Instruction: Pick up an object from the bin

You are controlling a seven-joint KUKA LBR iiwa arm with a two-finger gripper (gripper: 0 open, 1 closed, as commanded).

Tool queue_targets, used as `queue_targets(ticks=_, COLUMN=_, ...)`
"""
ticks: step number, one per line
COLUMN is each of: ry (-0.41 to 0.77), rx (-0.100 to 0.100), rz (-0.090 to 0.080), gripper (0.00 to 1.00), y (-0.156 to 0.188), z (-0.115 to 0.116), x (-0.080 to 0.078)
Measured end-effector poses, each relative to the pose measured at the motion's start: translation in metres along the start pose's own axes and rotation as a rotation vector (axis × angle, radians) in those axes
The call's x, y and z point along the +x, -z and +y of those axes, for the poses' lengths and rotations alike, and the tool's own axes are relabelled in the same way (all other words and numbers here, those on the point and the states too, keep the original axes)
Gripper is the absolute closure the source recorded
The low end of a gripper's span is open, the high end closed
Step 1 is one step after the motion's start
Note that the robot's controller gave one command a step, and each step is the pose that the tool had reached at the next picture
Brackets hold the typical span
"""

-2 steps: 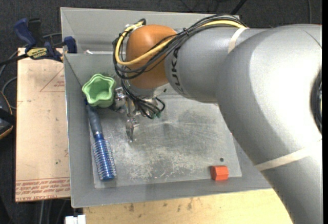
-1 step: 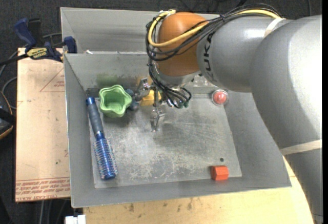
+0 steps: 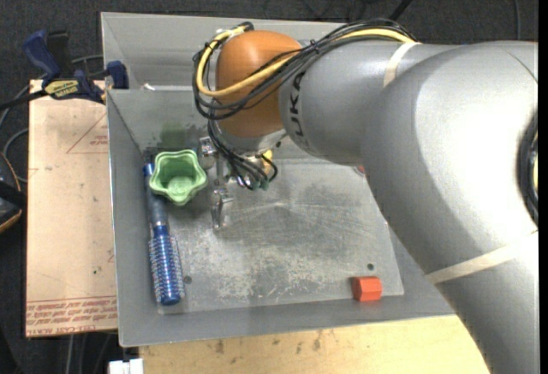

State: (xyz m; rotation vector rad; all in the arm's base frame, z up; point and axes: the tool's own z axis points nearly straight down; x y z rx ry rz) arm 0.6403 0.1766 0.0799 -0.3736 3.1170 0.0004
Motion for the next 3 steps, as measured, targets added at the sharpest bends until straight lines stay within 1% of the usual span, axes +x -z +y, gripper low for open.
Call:
queue_targets(ticks=1, ry=0.046, rx=-0.001, rz=-0.005, gripper=0.00, y=0.009, z=0.063, x=-0.009)
queue_targets(ticks=2, ry=0.041, rx=0.002, rz=-0.002, gripper=1.00, y=0.008, z=0.058, x=-0.008)
queue_targets(ticks=3, ry=0.107, rx=-0.001, rz=-0.010, gripper=1.00, y=0.141, z=0.049, x=0.002)
